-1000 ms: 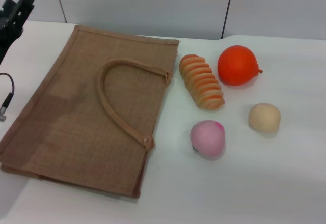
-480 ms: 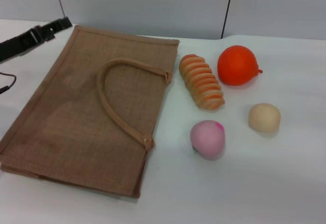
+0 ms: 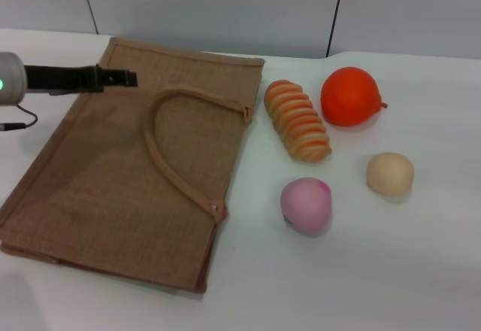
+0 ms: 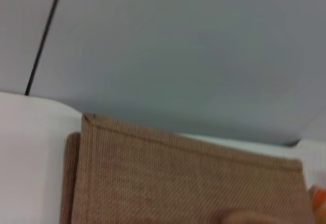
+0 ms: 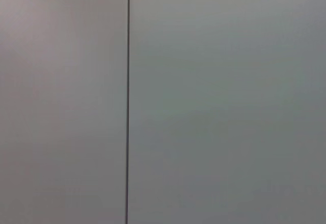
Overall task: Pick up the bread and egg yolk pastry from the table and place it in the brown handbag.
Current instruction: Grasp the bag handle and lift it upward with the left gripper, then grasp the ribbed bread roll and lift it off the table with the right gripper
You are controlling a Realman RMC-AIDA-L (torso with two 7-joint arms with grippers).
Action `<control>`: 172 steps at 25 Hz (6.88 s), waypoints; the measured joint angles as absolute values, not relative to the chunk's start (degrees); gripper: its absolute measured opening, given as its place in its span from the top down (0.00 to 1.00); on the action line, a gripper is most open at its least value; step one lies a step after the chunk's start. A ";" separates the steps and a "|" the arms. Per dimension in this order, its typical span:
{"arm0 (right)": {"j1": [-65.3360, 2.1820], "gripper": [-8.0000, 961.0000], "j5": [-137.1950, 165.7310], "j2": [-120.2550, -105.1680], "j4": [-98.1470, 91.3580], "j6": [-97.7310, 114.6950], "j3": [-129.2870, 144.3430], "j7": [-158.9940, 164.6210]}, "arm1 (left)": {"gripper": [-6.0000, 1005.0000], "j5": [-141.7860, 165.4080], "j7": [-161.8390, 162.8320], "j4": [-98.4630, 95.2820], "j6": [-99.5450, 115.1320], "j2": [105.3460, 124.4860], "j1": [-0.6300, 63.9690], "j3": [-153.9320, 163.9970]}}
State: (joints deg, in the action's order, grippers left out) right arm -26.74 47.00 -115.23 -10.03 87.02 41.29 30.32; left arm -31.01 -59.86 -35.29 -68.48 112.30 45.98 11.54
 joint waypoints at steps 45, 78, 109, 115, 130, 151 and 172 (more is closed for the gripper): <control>-26.72 0.06 46.75 -115.22 -10.07 87.63 41.13 30.85 | 0.27 -28.64 -64.31 -28.31 -53.37 116.22 50.45 26.26; -31.81 0.06 62.69 -115.27 -10.72 87.18 42.54 32.09 | 0.88 -66.38 -89.66 -26.57 -62.70 116.22 40.08 25.48; -50.63 0.07 97.47 -116.17 -18.67 56.22 65.25 74.49 | 0.88 -93.23 -106.98 -25.92 -87.63 116.28 30.08 23.08; -52.55 0.07 97.38 -116.57 -18.73 48.08 71.76 79.03 | 0.88 -93.27 -107.02 -25.80 -87.72 116.42 30.25 23.04; -53.90 0.10 97.39 -116.63 -21.92 35.96 94.55 94.87 | 0.88 -93.43 -107.13 -25.17 -87.81 116.40 30.72 23.03; -53.79 0.44 97.55 -116.56 -23.11 35.07 98.37 97.21 | 0.88 -93.43 -107.14 -25.14 -87.80 116.36 30.75 23.03; -50.47 0.62 97.99 -116.10 -29.05 34.20 101.05 101.52 | 0.88 -93.43 -107.14 -25.14 -87.80 116.28 30.32 22.94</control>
